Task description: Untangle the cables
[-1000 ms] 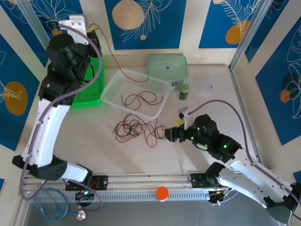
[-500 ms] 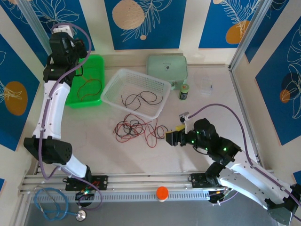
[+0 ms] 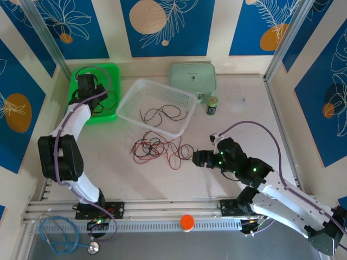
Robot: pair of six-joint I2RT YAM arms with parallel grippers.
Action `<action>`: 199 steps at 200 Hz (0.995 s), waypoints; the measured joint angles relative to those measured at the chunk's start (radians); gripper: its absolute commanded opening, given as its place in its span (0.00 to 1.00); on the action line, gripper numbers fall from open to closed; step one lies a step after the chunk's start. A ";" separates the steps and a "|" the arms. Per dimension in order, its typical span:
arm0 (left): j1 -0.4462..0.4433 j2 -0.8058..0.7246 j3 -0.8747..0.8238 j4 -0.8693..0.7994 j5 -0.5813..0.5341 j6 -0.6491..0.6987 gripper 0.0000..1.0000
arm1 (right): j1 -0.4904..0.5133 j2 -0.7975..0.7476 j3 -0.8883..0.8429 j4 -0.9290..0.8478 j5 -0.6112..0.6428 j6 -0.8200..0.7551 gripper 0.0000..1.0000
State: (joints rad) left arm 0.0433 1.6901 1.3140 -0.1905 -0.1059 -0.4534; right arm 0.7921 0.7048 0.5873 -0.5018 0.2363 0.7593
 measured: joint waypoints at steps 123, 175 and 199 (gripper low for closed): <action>0.037 0.019 0.027 -0.033 0.192 -0.111 1.00 | -0.012 0.302 0.026 -0.045 -0.010 0.409 0.75; -0.001 -0.274 0.042 -0.170 0.236 -0.051 1.00 | -0.022 0.505 0.098 0.133 -0.106 0.454 0.64; -0.096 -0.427 0.007 -0.249 0.230 -0.027 1.00 | -0.003 0.618 0.212 0.138 -0.111 0.365 0.62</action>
State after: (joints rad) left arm -0.0525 1.2633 1.3209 -0.4397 0.1238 -0.4801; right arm 0.7887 1.3224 0.7994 -0.3637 0.1253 1.1240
